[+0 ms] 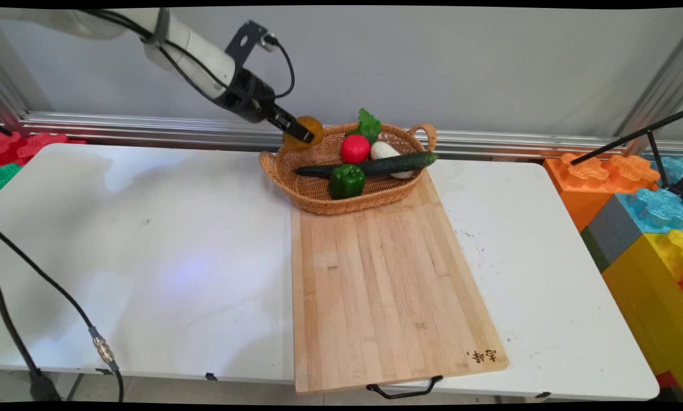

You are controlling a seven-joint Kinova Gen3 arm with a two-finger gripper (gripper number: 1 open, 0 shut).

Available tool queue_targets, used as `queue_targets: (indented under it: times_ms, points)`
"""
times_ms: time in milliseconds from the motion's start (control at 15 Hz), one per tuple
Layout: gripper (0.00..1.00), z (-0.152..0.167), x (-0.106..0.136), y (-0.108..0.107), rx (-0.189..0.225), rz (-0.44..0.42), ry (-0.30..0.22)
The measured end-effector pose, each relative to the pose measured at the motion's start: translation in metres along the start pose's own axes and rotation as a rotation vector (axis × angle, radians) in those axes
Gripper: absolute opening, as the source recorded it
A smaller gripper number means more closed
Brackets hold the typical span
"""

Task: Place the picked object in the vegetable basket

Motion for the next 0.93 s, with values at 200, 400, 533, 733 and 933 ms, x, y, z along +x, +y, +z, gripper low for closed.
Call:
queue_targets:
  times_ms: [200, 400, 533, 733, 933]
  points:
    - [0.00, 0.017, -0.008, -0.004, -0.014, -0.020, -0.009]
    - [0.00, 0.037, -0.014, -0.004, -0.033, -0.042, -0.013]
    - [0.00, 0.047, -0.017, -0.004, -0.044, -0.050, -0.016]
    - [1.00, 0.056, -0.020, -0.004, -0.051, -0.046, -0.021]
    - [1.00, 0.058, -0.021, -0.004, -0.056, -0.038, -0.028]
